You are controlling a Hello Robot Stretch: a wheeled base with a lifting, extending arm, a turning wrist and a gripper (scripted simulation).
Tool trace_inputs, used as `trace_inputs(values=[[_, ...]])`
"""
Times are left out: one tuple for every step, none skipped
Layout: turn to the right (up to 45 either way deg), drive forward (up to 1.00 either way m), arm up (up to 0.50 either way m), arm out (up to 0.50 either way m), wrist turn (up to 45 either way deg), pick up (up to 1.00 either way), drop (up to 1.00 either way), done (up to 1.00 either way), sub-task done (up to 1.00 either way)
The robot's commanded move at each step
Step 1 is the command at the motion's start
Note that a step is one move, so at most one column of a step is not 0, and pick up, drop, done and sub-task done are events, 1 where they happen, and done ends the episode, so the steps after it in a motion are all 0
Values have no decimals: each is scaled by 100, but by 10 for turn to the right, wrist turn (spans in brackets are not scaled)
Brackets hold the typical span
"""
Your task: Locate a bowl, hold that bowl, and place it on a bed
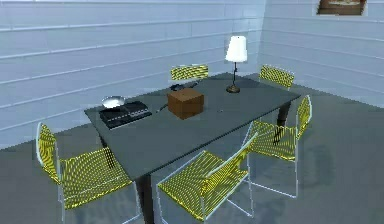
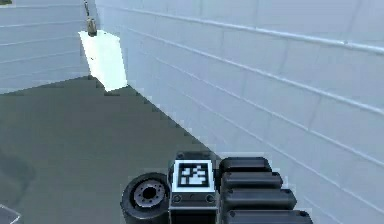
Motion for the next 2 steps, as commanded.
trace_inputs(values=[[90, 0, 0, 0, 0, 0, 0, 0, 0], [-450, 0, 0, 0, 0, 0, 0, 0, 0]])
